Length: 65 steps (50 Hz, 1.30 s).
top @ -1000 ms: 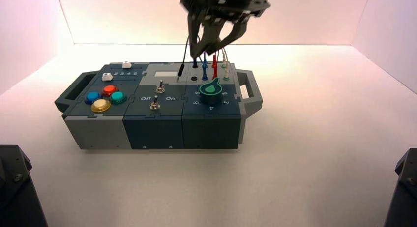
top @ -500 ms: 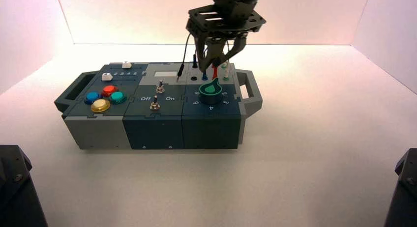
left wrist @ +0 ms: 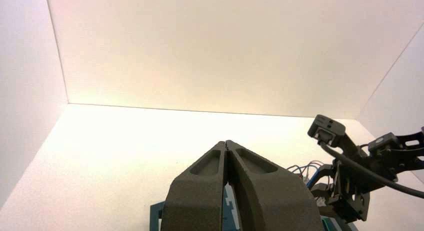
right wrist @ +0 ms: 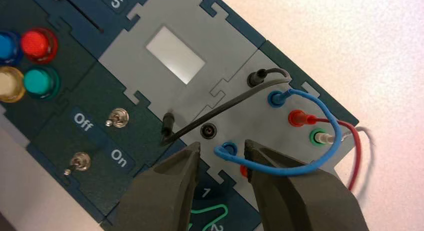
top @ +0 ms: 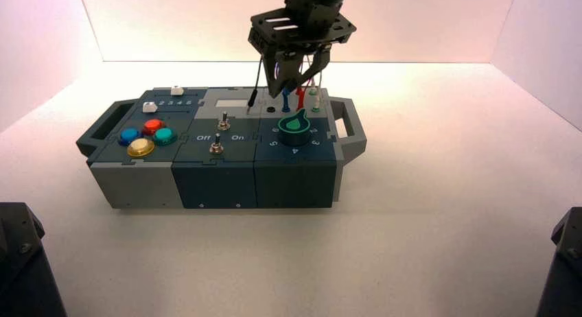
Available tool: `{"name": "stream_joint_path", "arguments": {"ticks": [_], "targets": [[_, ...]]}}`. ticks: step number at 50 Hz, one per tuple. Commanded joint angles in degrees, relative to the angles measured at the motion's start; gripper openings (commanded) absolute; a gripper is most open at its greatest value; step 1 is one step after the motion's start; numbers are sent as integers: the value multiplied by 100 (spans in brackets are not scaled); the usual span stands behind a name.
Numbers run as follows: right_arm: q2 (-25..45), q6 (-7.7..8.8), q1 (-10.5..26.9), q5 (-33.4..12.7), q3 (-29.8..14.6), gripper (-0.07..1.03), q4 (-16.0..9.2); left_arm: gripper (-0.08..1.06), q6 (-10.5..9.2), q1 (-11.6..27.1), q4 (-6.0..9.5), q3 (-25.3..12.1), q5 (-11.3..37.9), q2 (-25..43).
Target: Pull the blue wire.
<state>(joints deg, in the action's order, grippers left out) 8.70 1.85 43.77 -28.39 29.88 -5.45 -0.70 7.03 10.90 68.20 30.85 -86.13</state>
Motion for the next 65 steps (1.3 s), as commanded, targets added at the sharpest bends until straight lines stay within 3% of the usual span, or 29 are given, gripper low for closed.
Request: {"name": "stream_joint_path", "arguments": {"ticks": [1, 16, 20, 27, 35, 45, 65], "targets": [[-44, 0, -88, 18, -123, 47, 26, -3, -18, 9, 9, -62, -70, 79], [141, 0, -193, 18, -141, 45, 97, -3, -18, 9, 9, -62, -79, 62], [167, 0, -193, 62, -149, 36, 97, -3, -18, 9, 9, -62, -79, 53], [176, 0, -193, 62, -167, 33, 97, -3, -18, 9, 9, -62, -97, 53], [211, 0, -185, 44, -202, 24, 97, -3, -18, 9, 0, -70, -105, 53], [316, 0, -176, -18, -229, -2, 97, -3, -18, 9, 0, -62, -105, 53], [-53, 0, -176, -439, -360, -2, 97, -3, -18, 0, 0, -53, -114, 44]]}}
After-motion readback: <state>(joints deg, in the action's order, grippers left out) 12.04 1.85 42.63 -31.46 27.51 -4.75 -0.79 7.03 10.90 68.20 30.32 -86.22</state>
